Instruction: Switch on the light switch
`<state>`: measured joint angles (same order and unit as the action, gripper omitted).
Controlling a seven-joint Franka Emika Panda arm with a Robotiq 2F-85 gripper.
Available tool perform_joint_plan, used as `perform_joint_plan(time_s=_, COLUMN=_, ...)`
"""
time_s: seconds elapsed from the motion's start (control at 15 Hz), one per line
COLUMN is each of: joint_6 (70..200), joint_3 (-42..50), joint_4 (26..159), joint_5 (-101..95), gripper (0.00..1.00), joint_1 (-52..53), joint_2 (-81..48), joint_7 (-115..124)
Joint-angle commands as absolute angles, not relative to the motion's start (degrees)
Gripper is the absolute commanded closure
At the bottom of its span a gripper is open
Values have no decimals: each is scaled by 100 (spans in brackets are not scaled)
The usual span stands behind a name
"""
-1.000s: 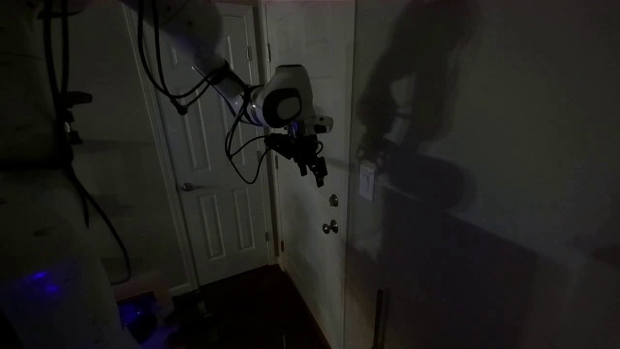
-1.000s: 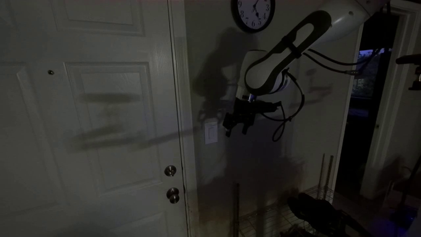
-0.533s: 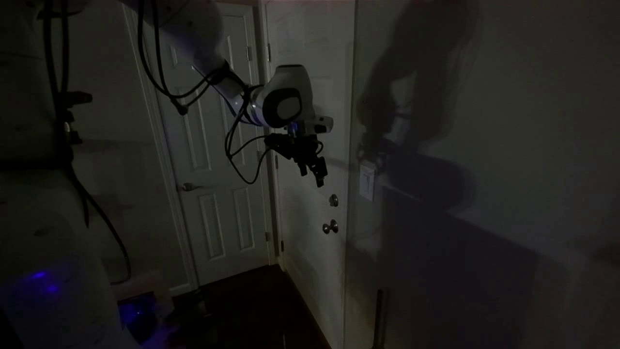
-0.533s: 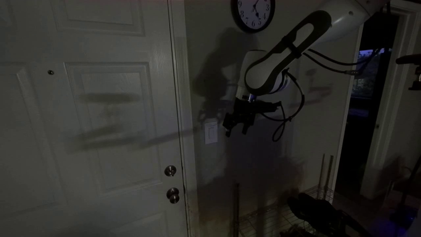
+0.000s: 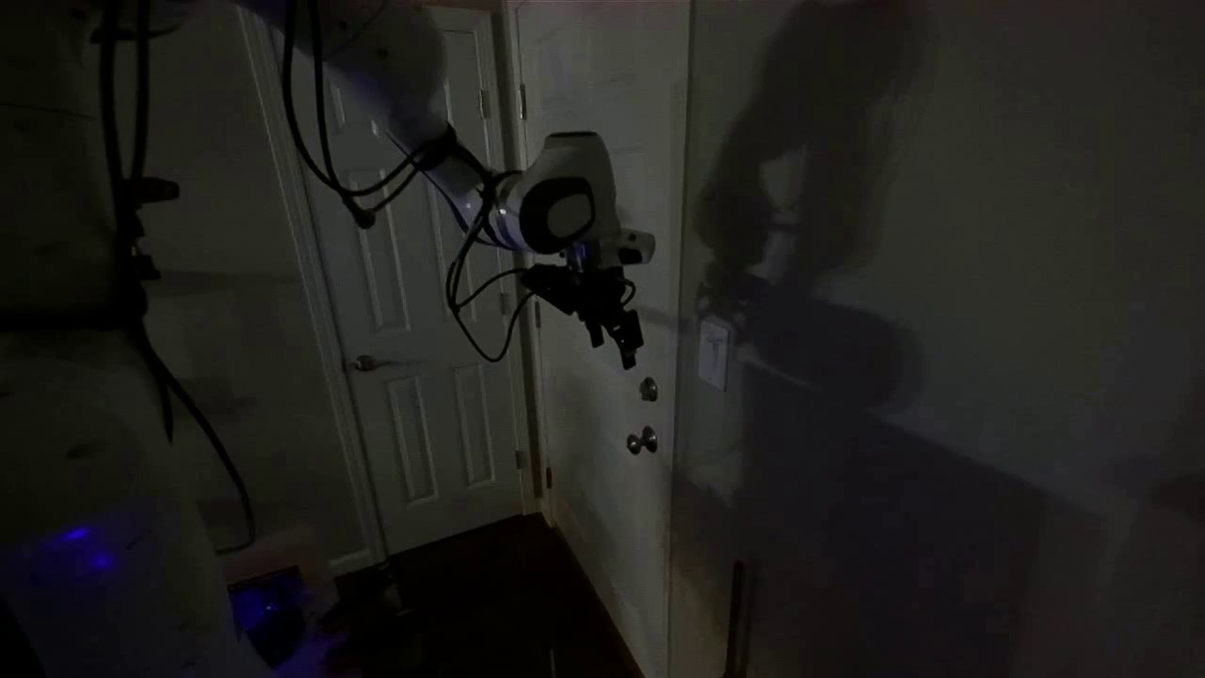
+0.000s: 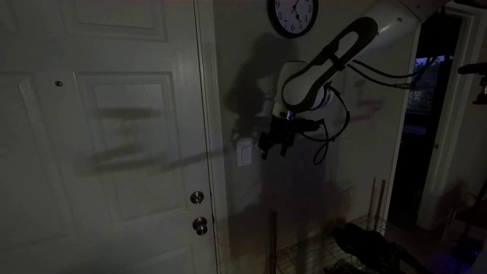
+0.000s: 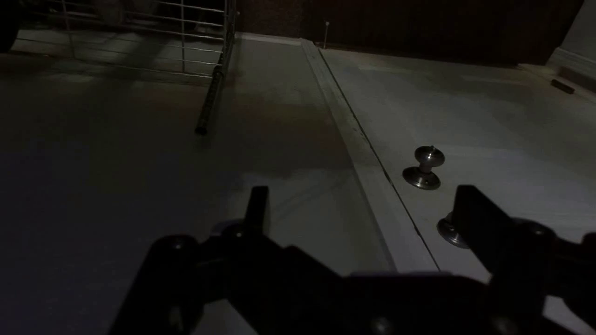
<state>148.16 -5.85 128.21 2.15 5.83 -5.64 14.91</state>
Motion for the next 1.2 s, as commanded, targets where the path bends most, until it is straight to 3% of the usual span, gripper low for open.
perform_joint_plan(time_s=0.0, joint_6=15096, joint_3=-391, joint_4=12442, joint_5=-292, gripper=0, joint_1=666, joint_2=-1075, joint_7=2029)
perform_joint_plan(time_s=0.6, joint_6=15994, joint_3=383, joint_4=11928, joint_5=-1451, gripper=0, joint_1=1408, joint_2=-1765, joint_7=3467)
perform_joint_plan(time_s=0.67, joint_6=16062, joint_3=444, joint_4=11897, joint_5=-1464, gripper=19, joint_1=1485, joint_2=-1816, joint_7=3531)
perform_joint_plan(time_s=1.13, joint_6=16493, joint_3=1033, joint_4=11645, joint_5=-1754, gripper=67, joint_1=2062, joint_2=-2183, joint_7=4060)
